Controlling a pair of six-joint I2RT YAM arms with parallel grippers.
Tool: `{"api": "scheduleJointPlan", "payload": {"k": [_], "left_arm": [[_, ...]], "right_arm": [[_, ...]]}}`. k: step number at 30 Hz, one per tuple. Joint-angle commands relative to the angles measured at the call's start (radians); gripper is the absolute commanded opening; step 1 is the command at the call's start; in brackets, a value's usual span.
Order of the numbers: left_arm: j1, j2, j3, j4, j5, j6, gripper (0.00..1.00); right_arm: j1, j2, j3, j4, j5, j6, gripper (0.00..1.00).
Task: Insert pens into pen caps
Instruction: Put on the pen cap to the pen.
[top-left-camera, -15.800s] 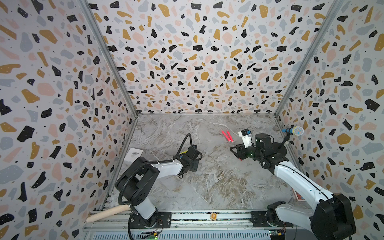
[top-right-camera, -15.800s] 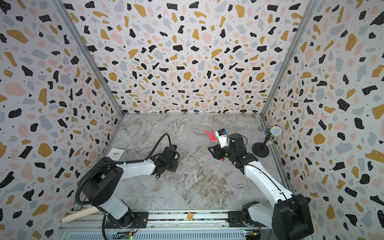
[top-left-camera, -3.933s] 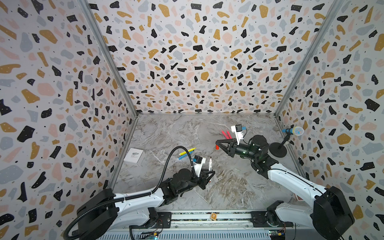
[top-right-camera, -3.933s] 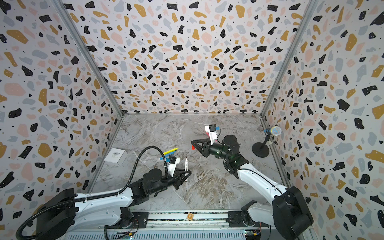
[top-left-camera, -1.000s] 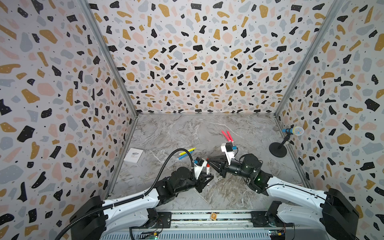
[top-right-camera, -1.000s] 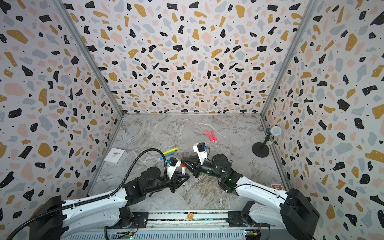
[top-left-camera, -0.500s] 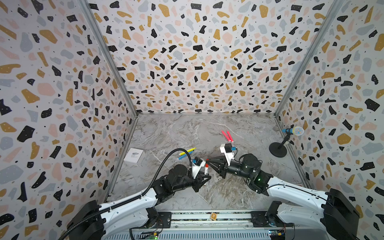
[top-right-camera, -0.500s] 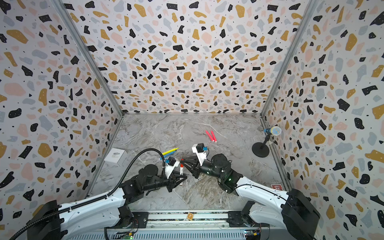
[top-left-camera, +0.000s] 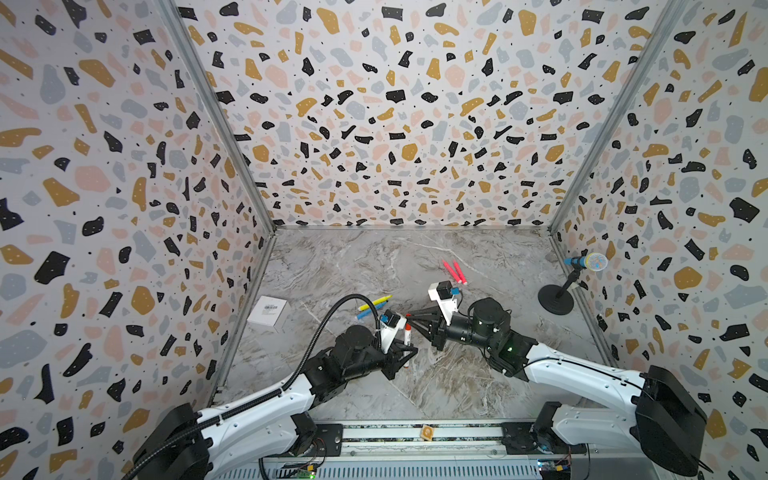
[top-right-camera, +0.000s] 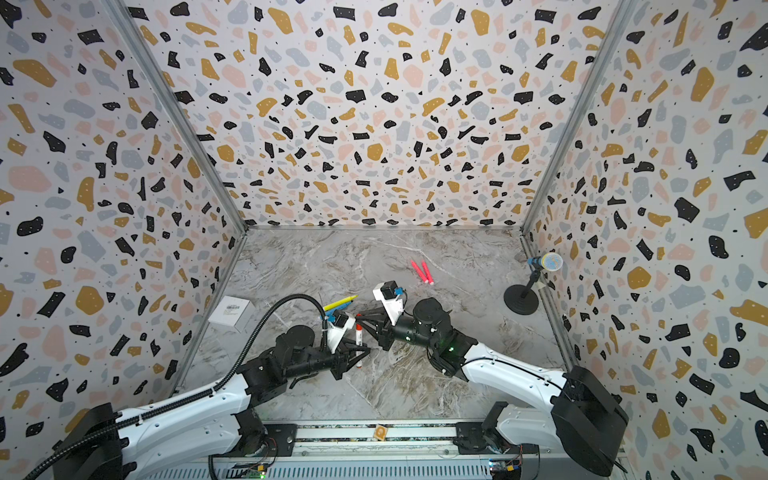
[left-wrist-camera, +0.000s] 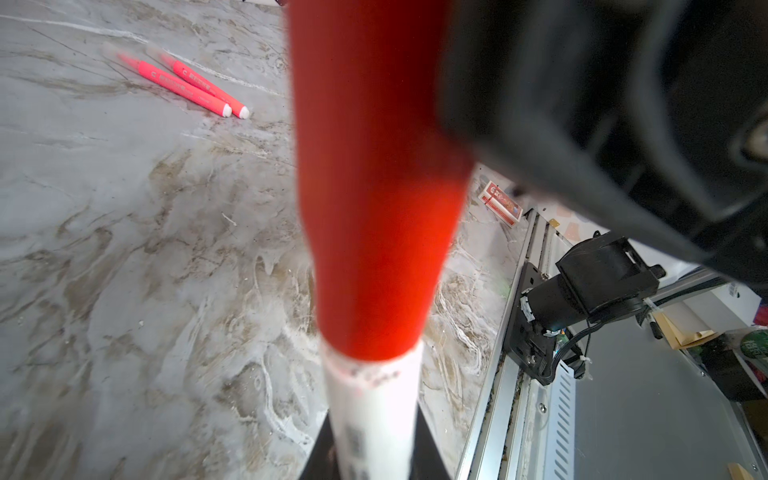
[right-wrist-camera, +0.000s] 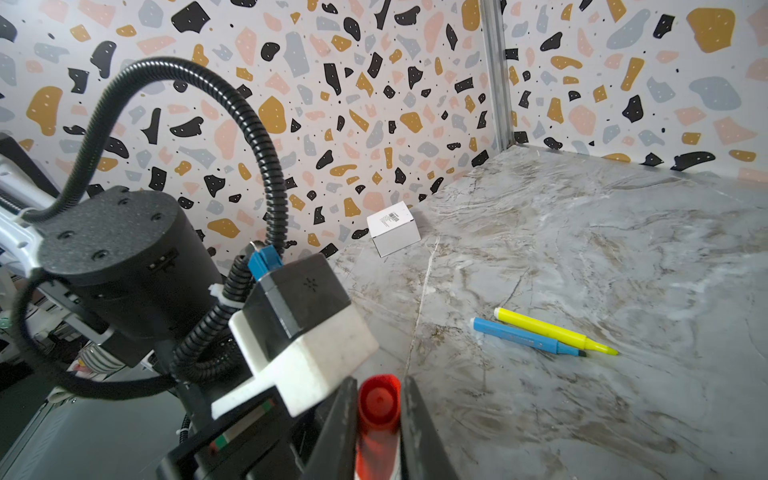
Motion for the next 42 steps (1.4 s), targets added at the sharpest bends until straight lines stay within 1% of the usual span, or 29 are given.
{"api": "scheduleJointPlan", "payload": {"k": [1,4,8,10,16,21,27,29,34,39,42], "left_arm": [[0.053,-0.056,0.164,0.415,-0.163,0.007,0.00],[0.054,-0.061,0.174,0.378,-0.164,0.039,0.00],[0.053,-0.071,0.168,0.394,-0.152,0.042,0.00],[0.053,-0.068,0.171,0.397,-0.151,0.042,0.00],[0.051,-0.061,0.185,0.394,-0.150,0.067,0.00],[0.052,-0.077,0.173,0.438,-0.175,0.065,0.00],[0.051,-0.089,0.160,0.498,-0.212,0.049,0.00],[0.052,-0.097,0.162,0.497,-0.218,0.052,0.00],[0.053,-0.105,0.175,0.491,-0.224,0.058,0.00],[0.053,-0.100,0.163,0.502,-0.224,0.056,0.00],[0.053,-0.097,0.157,0.498,-0.220,0.054,0.00]], "right_arm": [[0.091,0.063,-0.066,-0.500,-0.316,-0.070,0.00],[0.088,0.074,-0.019,-0.591,-0.302,-0.101,0.00],[0.079,0.116,0.031,-0.657,-0.346,-0.122,0.00],[0.080,0.127,0.039,-0.674,-0.350,-0.129,0.00],[0.097,0.143,0.029,-0.680,-0.378,-0.127,0.00],[0.109,0.156,0.006,-0.690,-0.393,-0.119,0.00],[0.179,0.161,-0.032,-0.666,-0.390,-0.081,0.00],[0.198,0.158,-0.069,-0.626,-0.401,-0.051,0.00],[0.263,0.162,-0.110,-0.587,-0.383,-0.003,0.00],[0.260,0.133,-0.103,-0.600,-0.327,0.008,0.00],[0.224,0.112,-0.087,-0.629,-0.301,-0.009,0.00]]}}
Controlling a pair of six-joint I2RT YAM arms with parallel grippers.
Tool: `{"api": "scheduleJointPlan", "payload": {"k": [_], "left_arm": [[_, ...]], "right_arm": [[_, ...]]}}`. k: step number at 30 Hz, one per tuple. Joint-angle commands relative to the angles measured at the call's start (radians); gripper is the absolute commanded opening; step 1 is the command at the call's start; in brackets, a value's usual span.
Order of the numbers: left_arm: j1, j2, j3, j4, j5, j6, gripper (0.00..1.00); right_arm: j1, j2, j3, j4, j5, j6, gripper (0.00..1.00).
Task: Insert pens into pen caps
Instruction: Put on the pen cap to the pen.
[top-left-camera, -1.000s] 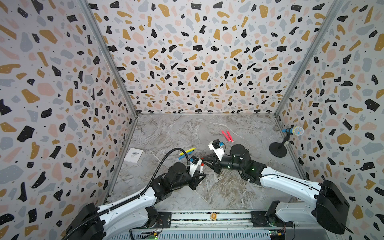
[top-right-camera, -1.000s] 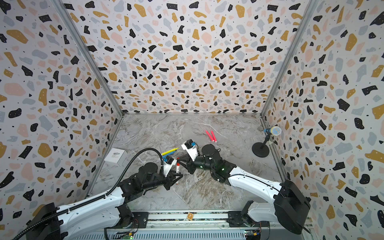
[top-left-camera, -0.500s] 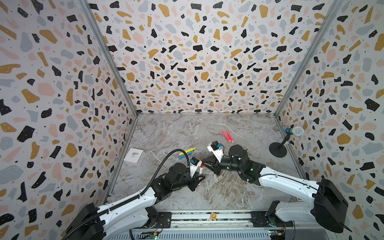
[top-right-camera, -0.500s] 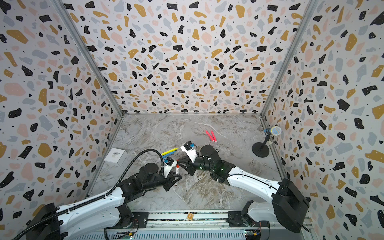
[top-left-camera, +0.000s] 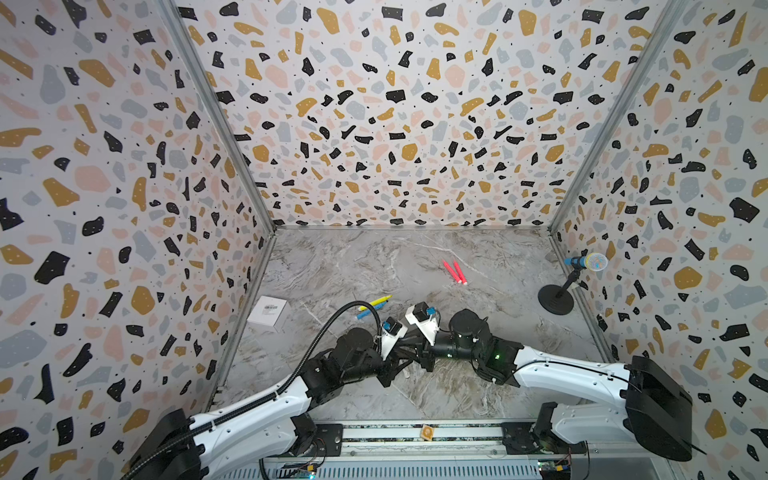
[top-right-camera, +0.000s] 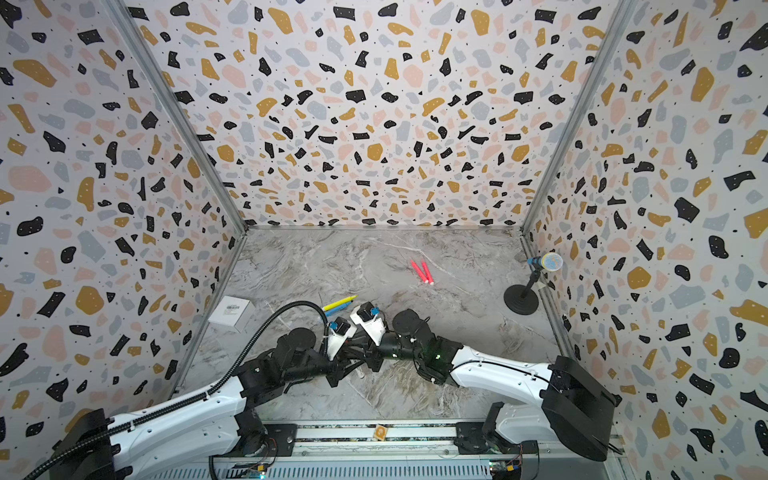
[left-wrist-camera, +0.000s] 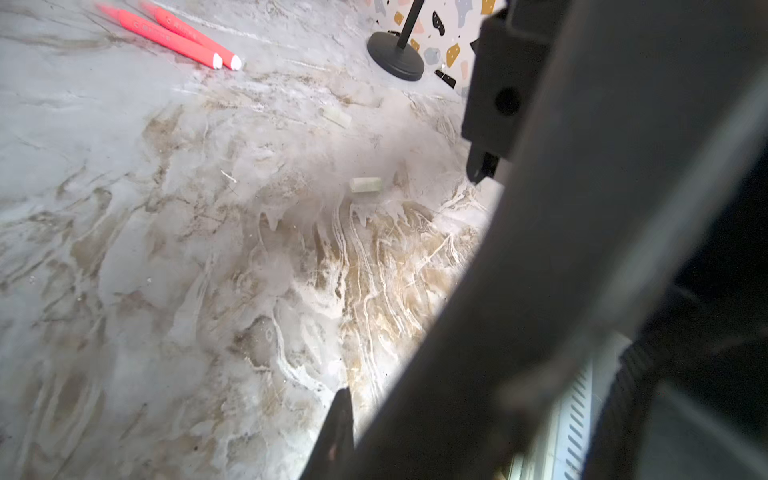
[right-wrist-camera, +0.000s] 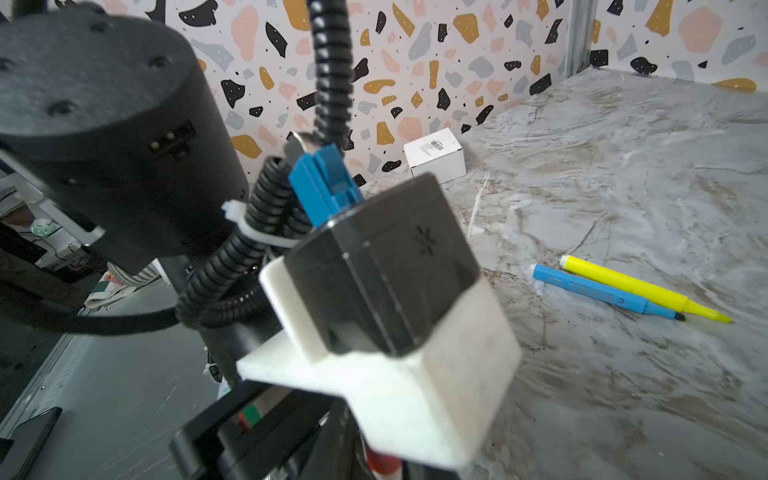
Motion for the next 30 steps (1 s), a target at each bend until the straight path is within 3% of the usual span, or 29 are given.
{"api": "scheduleJointPlan", "payload": {"k": [1,7,20,30], "left_arm": [[0.062,-0.057,0.149,0.618,-0.226,-0.024,0.00],[0.061,-0.068,0.146,0.572,-0.233,-0.003,0.00],[0.061,-0.058,0.144,0.545,-0.210,0.000,0.00],[0.063,-0.031,0.153,0.549,-0.183,-0.007,0.00]], "right_arm": [[0.062,0.035,-0.107,-0.540,-0.302,0.038,0.00],[-0.024,-0.039,-0.093,-0.610,-0.277,-0.002,0.00],[-0.076,-0.111,-0.111,-0.638,-0.160,0.030,0.00],[-0.083,-0.200,-0.116,-0.555,-0.235,0.070,0.00]]}}
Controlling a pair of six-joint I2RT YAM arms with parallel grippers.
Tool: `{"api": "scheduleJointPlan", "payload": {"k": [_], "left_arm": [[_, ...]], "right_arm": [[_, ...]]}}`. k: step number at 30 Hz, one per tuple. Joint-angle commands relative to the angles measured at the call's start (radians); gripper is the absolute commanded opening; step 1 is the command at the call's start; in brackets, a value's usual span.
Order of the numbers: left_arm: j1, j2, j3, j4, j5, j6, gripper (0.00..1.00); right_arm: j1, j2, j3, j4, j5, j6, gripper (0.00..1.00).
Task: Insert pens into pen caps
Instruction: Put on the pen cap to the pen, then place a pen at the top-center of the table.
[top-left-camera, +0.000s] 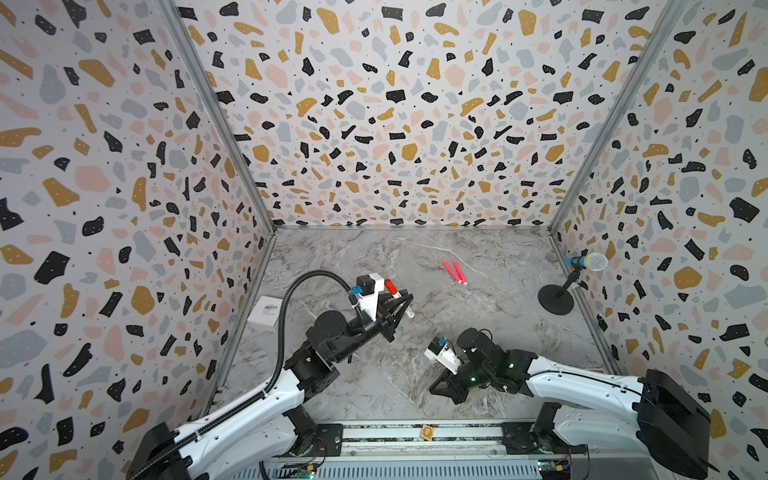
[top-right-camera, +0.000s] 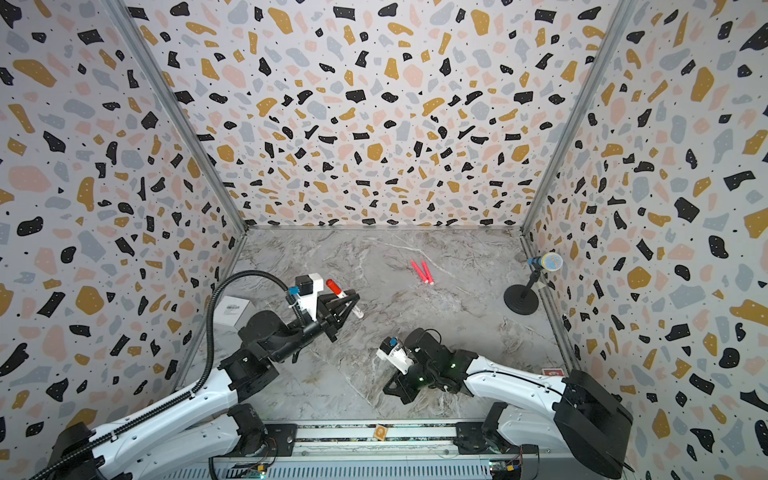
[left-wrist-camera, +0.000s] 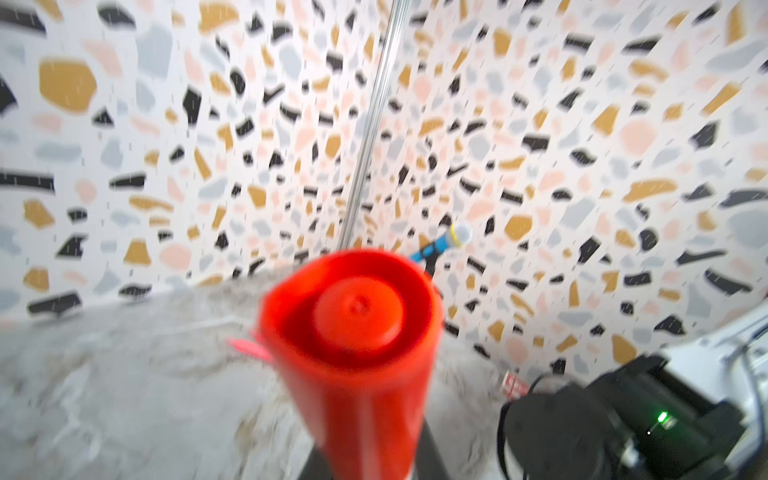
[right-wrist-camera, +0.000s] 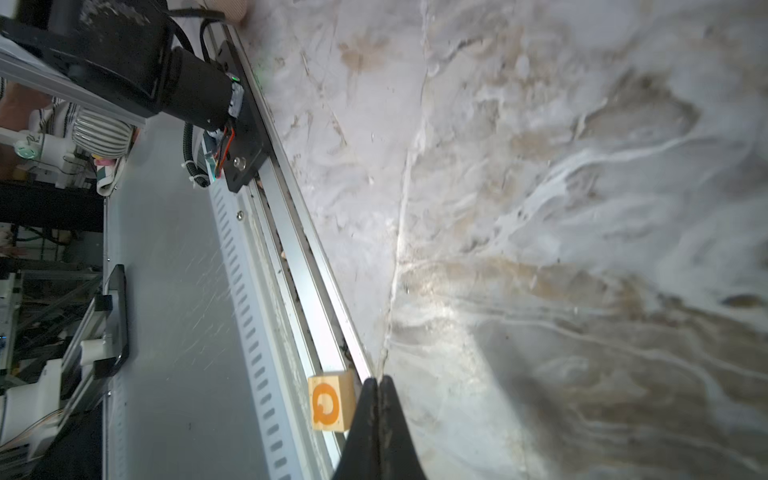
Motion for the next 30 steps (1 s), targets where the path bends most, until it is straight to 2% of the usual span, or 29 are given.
{"api": "scheduleJointPlan", "payload": {"k": [1,4,5,11,14,16,18,21,25,28,30], "left_arm": [[0.001,0.002,0.003,0.100,-0.019,-0.010,0.00],[0.000,0.000,0.002,0.092,-0.016,-0.006,0.00],[0.000,0.003,0.003,0.088,-0.014,-0.005,0.00],[0.001,0.055,0.032,0.061,0.025,-0.003,0.00],[0.001,0.127,0.069,0.025,0.004,0.010,0.00],[0.003,0.236,0.160,-0.091,-0.036,0.044,0.00],[0.009,0.427,0.331,-0.268,-0.079,0.084,0.00],[0.025,0.727,0.578,-0.439,-0.027,0.076,0.00],[0.059,0.965,0.745,-0.419,0.091,-0.067,0.00],[0.075,1.046,0.803,-0.401,0.091,-0.135,0.00],[0.101,1.122,0.846,-0.371,0.135,-0.211,0.00]], "right_arm": [[-0.007,-0.085,0.045,-0.025,-0.051,0.018,0.12],[-0.051,-0.171,0.054,-0.045,-0.035,0.016,0.37],[-0.070,-0.201,0.055,-0.049,-0.038,0.011,0.43],[-0.230,-0.383,0.115,-0.138,-0.036,-0.049,0.50],[-0.325,-0.406,0.163,-0.196,0.031,-0.052,0.52],[-0.382,-0.394,0.198,-0.232,0.130,-0.042,0.53],[-0.447,-0.357,0.238,-0.250,0.186,-0.042,0.54],[-0.549,-0.300,0.291,-0.246,0.190,-0.015,0.54],[-0.653,-0.289,0.332,-0.214,0.131,0.000,0.54],[-0.708,-0.277,0.353,-0.212,0.104,-0.004,0.55],[-0.742,-0.265,0.349,-0.194,0.077,0.001,0.55]]}}
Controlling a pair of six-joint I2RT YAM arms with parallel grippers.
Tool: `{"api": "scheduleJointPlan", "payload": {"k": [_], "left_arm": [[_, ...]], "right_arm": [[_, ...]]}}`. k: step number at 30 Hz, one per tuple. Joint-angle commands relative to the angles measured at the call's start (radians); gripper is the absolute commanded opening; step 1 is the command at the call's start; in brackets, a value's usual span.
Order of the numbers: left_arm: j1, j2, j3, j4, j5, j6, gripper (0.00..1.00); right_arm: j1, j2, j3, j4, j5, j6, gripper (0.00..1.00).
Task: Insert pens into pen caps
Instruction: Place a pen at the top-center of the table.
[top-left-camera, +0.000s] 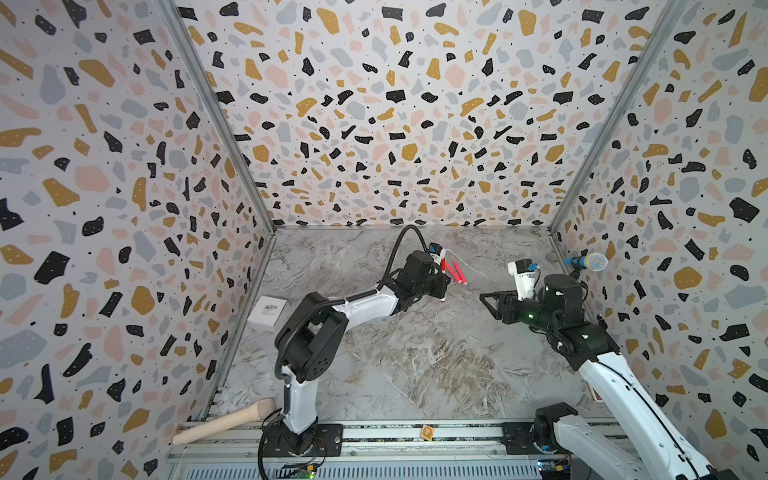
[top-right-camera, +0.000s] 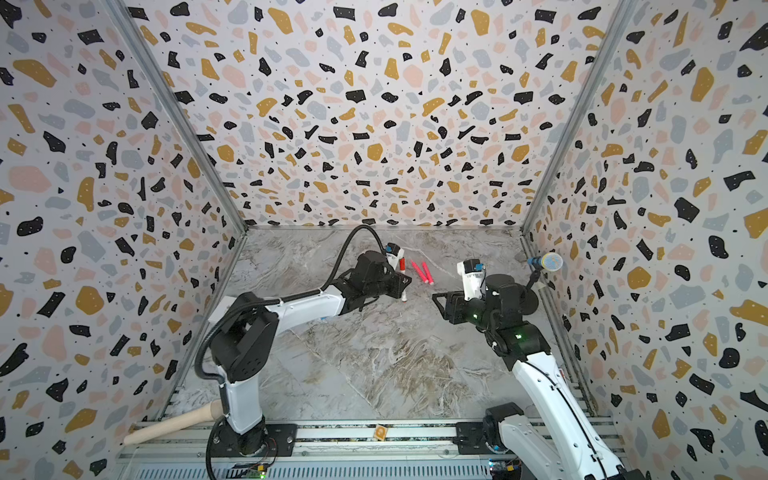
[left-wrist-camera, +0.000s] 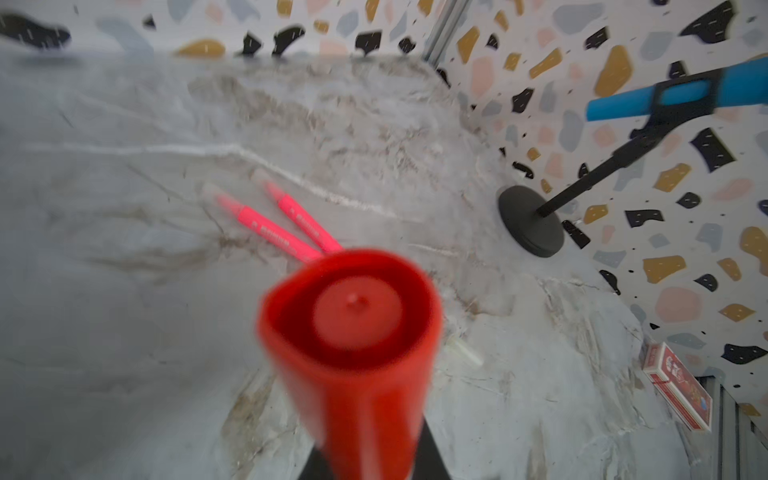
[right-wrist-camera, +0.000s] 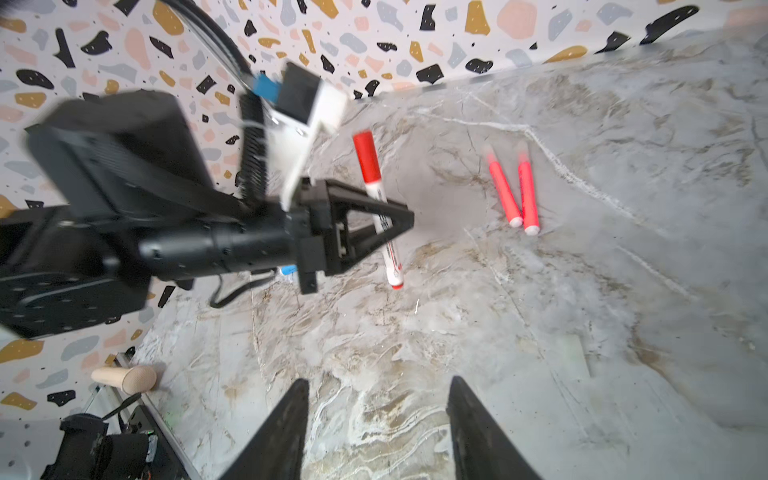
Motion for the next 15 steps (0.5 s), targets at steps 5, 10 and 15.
{"api": "scheduleJointPlan", "payload": {"k": [5,10,15], "left_arm": [[0.050,0.194,0.203,0.022,0.116,-0.192,0.00],[0.055,0.300,0.298,0.012,0.125,-0.243,0.00],[0.057,0.388,0.382,0.016,0.128,-0.291,0.00]], "right_arm": [[-0.067,0.026,-0.004,0.080,-0.101,0.050,0.55],[-0.071,0.027,-0.031,0.116,-0.118,0.076,0.55],[-0.072,0.025,-0.044,0.126,-0.125,0.079,0.55]]}}
